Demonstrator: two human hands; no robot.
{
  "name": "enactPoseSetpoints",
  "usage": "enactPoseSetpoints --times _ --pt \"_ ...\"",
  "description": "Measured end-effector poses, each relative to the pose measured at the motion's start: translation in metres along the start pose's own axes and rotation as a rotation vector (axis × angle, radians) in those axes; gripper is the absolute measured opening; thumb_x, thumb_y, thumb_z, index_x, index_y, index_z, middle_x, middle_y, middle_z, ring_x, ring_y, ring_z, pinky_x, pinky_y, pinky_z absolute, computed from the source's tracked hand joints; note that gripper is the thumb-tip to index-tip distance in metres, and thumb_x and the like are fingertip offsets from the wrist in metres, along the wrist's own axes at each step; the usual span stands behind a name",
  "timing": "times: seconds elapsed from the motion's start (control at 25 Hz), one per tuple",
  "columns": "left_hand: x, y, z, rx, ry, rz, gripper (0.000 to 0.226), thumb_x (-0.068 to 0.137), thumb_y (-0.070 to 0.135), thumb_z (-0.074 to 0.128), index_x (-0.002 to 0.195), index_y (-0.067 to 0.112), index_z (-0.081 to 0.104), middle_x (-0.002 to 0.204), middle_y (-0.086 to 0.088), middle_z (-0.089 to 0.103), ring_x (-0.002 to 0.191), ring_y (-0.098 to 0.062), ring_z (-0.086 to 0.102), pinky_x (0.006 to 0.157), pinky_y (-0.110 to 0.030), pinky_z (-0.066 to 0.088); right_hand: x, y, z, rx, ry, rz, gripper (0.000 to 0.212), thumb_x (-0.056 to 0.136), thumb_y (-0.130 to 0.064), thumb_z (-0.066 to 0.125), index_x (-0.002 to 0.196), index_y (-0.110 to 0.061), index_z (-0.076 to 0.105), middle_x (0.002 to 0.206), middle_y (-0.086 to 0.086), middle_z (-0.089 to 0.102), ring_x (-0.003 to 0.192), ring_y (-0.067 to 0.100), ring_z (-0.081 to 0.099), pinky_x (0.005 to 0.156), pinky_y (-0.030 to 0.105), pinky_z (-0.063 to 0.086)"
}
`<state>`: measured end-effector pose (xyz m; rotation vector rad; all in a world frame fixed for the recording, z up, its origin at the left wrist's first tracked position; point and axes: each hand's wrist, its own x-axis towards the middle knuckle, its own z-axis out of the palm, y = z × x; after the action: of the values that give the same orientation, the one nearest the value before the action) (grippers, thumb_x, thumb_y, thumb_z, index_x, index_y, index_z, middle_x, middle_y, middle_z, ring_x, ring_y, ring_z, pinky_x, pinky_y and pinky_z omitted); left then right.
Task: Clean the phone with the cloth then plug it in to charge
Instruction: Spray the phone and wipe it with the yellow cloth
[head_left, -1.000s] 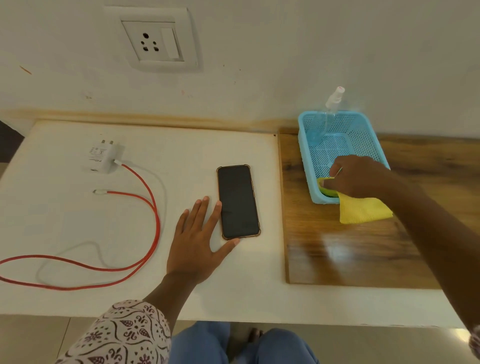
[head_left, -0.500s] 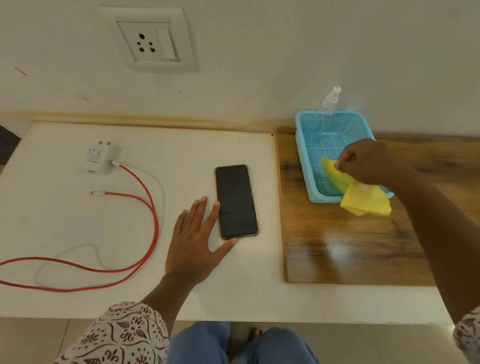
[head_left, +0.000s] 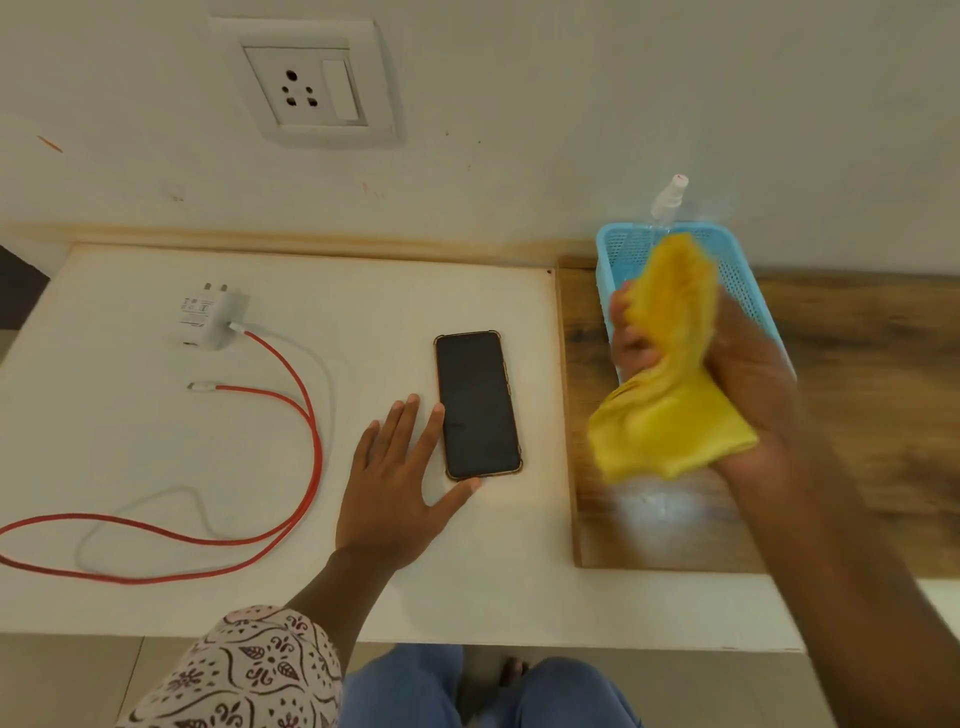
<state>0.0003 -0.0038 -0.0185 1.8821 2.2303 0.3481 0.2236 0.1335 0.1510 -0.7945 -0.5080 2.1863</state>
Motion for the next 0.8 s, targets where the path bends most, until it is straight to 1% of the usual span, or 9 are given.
enactPoseSetpoints --times 0.08,0.16,0.24,0.36,0.44,0.48,0.56,0.72,0.8 --pt "-0.001 0.0 0.0 -0.017 -0.001 0.012 0.082 0.084 0.075 0.022 0.149 0.028 0.01 0.159 -0.002 0.007 0.146 -0.019 0.002 0.119 -0.043 0.009 0.009 0.029 0.009 -0.321 0.095 0.183 0.016 0.068 -0.028 0.069 0.078 -0.018 0.077 0.081 0.005 0.075 0.069 0.02 0.073 0.054 0.034 0.058" --pt "-0.001 -0.001 -0.001 -0.017 0.002 0.014 0.082 0.084 0.075 0.022 0.149 0.027 0.01 0.159 -0.002 0.008 0.146 -0.018 0.003 0.119 -0.042 0.01 0.029 0.046 0.015 -0.702 0.253 0.287 0.011 0.076 -0.026 0.071 0.08 -0.015 0.073 0.095 0.012 0.073 0.072 0.02 0.071 0.058 0.031 0.057" --pt "0.0 -0.001 0.0 -0.01 0.008 0.009 0.081 0.084 0.074 0.022 0.149 0.027 0.01 0.159 -0.001 0.009 0.146 -0.018 0.003 0.118 -0.04 0.008 0.061 0.053 0.013 -1.086 0.407 0.03 0.021 0.088 -0.029 0.062 0.1 -0.012 0.063 0.107 0.011 0.066 0.08 0.017 0.063 0.066 0.026 0.05" --pt "0.0 -0.001 0.002 0.015 0.011 -0.007 0.08 0.084 0.076 0.021 0.149 0.031 0.007 0.159 0.001 0.007 0.145 -0.018 0.0 0.117 -0.038 0.003 0.106 0.058 0.016 -1.789 0.568 -0.589 0.025 0.095 -0.026 0.05 0.111 -0.007 0.051 0.09 0.014 0.067 0.073 0.025 0.061 0.058 0.03 0.04" --pt "0.0 -0.001 0.003 0.023 0.015 -0.014 0.08 0.084 0.076 0.021 0.149 0.032 0.005 0.159 0.002 0.006 0.145 -0.018 -0.001 0.116 -0.038 0.002 0.127 0.068 0.018 -2.047 0.529 -0.672 0.026 0.095 -0.019 0.05 0.117 -0.006 0.046 0.078 0.013 0.067 0.059 0.024 0.055 0.051 0.033 0.042" --pt "0.0 -0.002 0.004 0.024 0.016 -0.016 0.08 0.084 0.076 0.022 0.149 0.033 0.005 0.159 0.002 0.006 0.146 -0.018 0.0 0.117 -0.038 0.003 0.135 0.077 0.015 -2.153 0.468 -0.616 0.028 0.094 -0.015 0.051 0.12 -0.007 0.045 0.079 0.012 0.068 0.06 0.023 0.055 0.053 0.035 0.045" --pt "0.0 -0.002 0.004 0.03 0.018 -0.015 0.08 0.084 0.075 0.024 0.149 0.032 0.006 0.159 0.002 0.006 0.146 -0.017 0.0 0.117 -0.037 0.003 0.143 0.101 0.007 -2.301 0.305 -0.515 0.028 0.092 -0.011 0.049 0.119 -0.008 0.048 0.092 0.011 0.069 0.077 0.025 0.062 0.069 0.039 0.049" --pt "0.001 -0.002 0.005 0.027 0.025 -0.007 0.081 0.084 0.075 0.025 0.149 0.03 0.008 0.159 0.0 0.009 0.146 -0.017 0.002 0.117 -0.037 0.004 0.144 0.119 -0.009 -2.164 0.165 -0.504 0.028 0.094 -0.017 0.045 0.12 -0.01 0.055 0.121 0.011 0.063 0.113 0.028 0.055 0.095 0.038 0.041" --pt "0.001 -0.002 0.005 0.024 0.027 -0.006 0.081 0.084 0.075 0.024 0.149 0.03 0.009 0.159 0.0 0.01 0.146 -0.017 0.003 0.117 -0.038 0.006 0.143 0.115 -0.012 -2.153 0.12 -0.42 0.037 0.091 -0.005 0.05 0.127 -0.008 0.051 0.134 0.012 0.054 0.125 0.029 0.046 0.103 0.038 0.037"
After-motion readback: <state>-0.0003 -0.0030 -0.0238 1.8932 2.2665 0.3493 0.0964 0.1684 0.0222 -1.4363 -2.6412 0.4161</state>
